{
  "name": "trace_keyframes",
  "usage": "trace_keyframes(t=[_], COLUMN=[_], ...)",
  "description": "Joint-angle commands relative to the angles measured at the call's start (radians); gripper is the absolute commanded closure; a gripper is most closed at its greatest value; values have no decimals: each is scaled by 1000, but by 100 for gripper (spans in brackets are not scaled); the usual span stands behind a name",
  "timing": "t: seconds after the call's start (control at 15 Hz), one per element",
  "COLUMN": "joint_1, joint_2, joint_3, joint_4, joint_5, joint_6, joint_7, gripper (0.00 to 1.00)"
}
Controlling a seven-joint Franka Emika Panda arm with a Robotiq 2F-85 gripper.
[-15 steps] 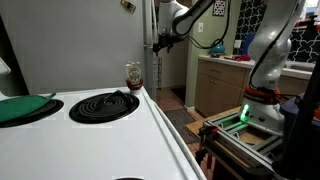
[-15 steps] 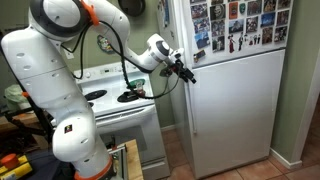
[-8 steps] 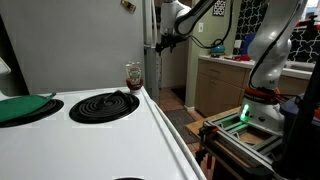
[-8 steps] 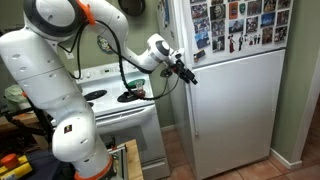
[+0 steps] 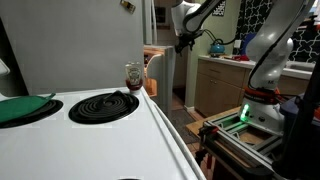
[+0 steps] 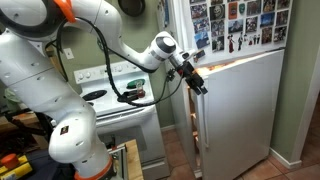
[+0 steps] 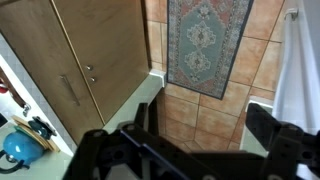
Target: Open the bottom fridge door then put the sauce bottle on the second shelf and close the door
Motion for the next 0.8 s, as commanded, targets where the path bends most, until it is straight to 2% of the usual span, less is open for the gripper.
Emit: trace_keyframes(t=[0.0, 0.2, 0.4, 0.73], joint_1=[-18, -2, 18, 92], joint_2=[-56, -77, -122, -195], joint_3=[-19, -22, -4, 22], joint_4=[-37, -21, 1, 47], joint_5=[28, 137, 287, 534], joint_6=[-49, -93, -197, -312], joint_7=[-55, -99, -179, -422], gripper=[0, 0, 0, 0])
